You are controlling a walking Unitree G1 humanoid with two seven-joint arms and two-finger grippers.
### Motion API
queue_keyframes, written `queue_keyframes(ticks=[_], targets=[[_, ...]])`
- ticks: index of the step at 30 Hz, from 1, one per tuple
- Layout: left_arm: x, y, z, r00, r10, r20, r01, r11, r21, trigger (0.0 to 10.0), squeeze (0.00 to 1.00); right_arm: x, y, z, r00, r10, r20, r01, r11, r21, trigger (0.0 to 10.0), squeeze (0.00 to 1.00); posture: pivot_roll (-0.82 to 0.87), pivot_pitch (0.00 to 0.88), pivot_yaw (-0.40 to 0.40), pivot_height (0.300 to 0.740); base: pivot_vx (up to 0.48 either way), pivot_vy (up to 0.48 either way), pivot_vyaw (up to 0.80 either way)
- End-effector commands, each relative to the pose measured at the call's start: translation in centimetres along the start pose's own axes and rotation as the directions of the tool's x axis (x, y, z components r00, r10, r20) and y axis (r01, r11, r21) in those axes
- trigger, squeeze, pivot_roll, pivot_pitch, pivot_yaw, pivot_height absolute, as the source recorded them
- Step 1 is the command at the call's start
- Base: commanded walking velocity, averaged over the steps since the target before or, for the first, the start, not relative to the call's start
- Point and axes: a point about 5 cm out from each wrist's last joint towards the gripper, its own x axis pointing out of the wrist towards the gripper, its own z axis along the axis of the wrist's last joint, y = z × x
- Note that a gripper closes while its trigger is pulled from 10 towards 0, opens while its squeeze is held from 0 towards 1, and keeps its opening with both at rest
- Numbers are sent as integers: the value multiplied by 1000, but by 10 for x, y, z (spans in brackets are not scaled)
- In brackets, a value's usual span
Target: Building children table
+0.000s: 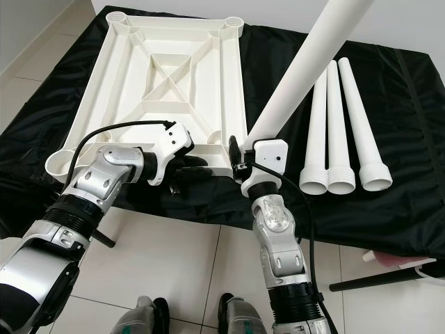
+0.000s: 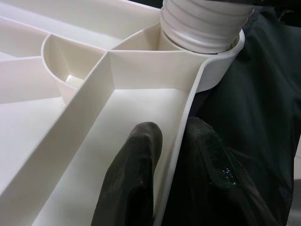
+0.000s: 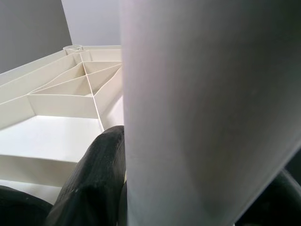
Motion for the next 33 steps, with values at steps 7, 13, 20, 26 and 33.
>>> queue_keyframes(ticks=[7, 13, 20, 26, 33], targets=[[-3, -2, 1, 999, 0, 33, 0, 1000, -14, 10000, 0, 0, -4, -8, 998, 2, -59, -3, 1000, -16, 10000, 0, -51, 191, -9, 740, 0, 0, 0], [-3, -2, 1, 999, 1, 35, 0, 1000, -14, 10000, 0, 2, -6, -8, 998, 17, -57, -18, 1000, -17, 10000, 0, -51, 197, -10, 740, 0, 0, 0], [-3, -2, 1, 999, 0, 35, 0, 1000, -14, 10000, 122, 2, -7, -8, 998, 17, -57, -18, 1000, -12, 10000, 0, -51, 197, -10, 740, 0, 0, 0], [-5, -1, 2, 999, -6, 36, 7, 1000, -11, 10000, 0, 3, -7, -7, 998, 25, -54, -26, 1000, -5, 10000, 0, -49, 206, -10, 740, 0, 0, 0], [-12, 2, 12, 997, -10, 71, 9, 1000, 5, 10000, 0, 11, -14, -2, 998, 49, -43, -49, 999, -7, 10000, 0, -47, 204, -15, 740, 0, 0, 0]])
